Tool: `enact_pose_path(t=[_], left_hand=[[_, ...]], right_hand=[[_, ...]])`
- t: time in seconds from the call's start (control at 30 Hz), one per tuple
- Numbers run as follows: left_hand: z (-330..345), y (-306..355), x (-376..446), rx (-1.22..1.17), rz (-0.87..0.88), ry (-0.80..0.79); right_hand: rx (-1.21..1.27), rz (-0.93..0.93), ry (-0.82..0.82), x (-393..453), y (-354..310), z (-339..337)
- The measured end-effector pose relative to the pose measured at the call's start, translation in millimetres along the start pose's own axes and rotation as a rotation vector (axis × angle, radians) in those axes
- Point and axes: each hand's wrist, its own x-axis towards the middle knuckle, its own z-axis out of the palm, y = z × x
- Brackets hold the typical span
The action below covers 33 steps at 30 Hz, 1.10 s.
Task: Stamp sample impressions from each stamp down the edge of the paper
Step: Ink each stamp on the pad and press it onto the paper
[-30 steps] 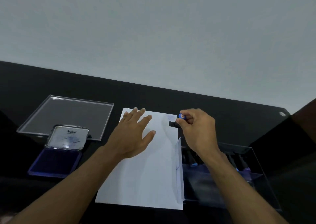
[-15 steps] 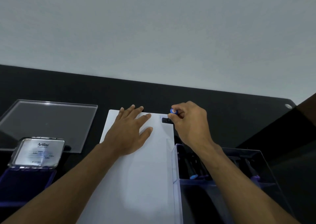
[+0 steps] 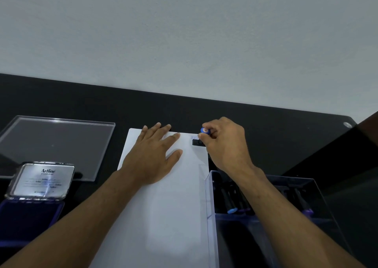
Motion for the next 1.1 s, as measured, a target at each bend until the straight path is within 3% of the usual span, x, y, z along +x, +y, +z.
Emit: enact_pose_path(t=[1.1], left_hand=[[-1, 1, 0, 0.026, -0.013, -0.028]], right_hand=[[-0.025, 0.082, -0.08, 6, -4, 10]])
